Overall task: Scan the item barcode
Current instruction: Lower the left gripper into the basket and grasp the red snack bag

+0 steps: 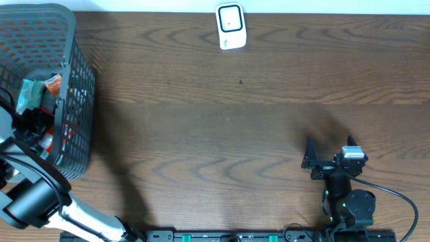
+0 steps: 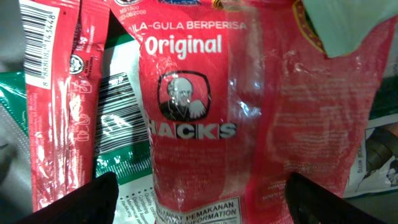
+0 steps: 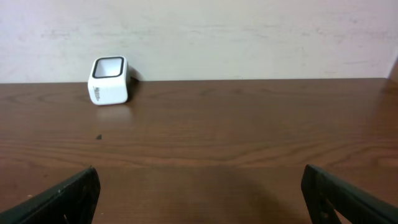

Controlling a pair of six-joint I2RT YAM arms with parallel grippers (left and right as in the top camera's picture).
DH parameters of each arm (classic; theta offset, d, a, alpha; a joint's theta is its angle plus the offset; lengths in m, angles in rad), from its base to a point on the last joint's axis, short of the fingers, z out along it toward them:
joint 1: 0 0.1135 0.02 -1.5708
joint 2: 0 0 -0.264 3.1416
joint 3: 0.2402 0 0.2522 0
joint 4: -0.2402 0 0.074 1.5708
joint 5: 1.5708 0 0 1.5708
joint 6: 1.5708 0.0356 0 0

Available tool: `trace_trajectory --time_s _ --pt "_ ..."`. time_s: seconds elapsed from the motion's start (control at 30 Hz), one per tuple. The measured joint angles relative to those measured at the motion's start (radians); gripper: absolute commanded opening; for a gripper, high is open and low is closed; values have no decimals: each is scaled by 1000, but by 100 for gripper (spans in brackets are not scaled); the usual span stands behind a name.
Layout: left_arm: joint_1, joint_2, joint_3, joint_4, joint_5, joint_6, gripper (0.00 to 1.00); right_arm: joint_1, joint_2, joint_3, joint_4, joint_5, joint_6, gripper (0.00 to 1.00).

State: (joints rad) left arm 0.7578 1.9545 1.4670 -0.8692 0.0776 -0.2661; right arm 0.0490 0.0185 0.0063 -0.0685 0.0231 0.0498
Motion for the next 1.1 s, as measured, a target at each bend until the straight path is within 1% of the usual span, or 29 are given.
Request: trace_trajectory --time_s 0.03,0.17,0.27,0.37,0.43,0.57,0.6,0.63,0.67,0.7,0.73,0.83,0.97,1.07,1.1 --pt "0 3 0 0 2 -3 70 0 0 0 0 0 0 99" --pt "0 15 1 11 42 -1 58 0 0 0 0 0 0 99" --pt "0 15 1 12 55 -2 57 0 0 0 0 0 0 99" --pt "0 15 1 13 59 -1 57 0 0 0 0 0 0 99" --pt "0 15 1 14 59 0 72 0 0 0 0 0 0 99" --pt "1 19 1 13 60 2 71 0 0 0 0 0 0 99" --pt "1 19 1 14 58 2 66 0 0 0 0 0 0 99" --pt "1 19 0 15 57 2 56 0 0 0 0 0 0 99" --pt "1 19 -3 23 56 3 38 0 0 0 0 0 0 99" --pt "0 19 -8 34 60 2 33 0 0 0 0 0 0 99" --pt "0 18 -9 35 61 1 29 0 0 0 0 0 0 99" --pt "1 11 -9 38 66 3 28 0 0 0 0 0 0 99" --pt "2 -14 -9 42 66 0 14 0 0 0 0 0 0 99" --pt "2 -80 -10 67 63 -1 8 0 0 0 0 0 0 99" --pt "2 -114 -10 77 61 1 8 0 0 0 0 0 0 99"
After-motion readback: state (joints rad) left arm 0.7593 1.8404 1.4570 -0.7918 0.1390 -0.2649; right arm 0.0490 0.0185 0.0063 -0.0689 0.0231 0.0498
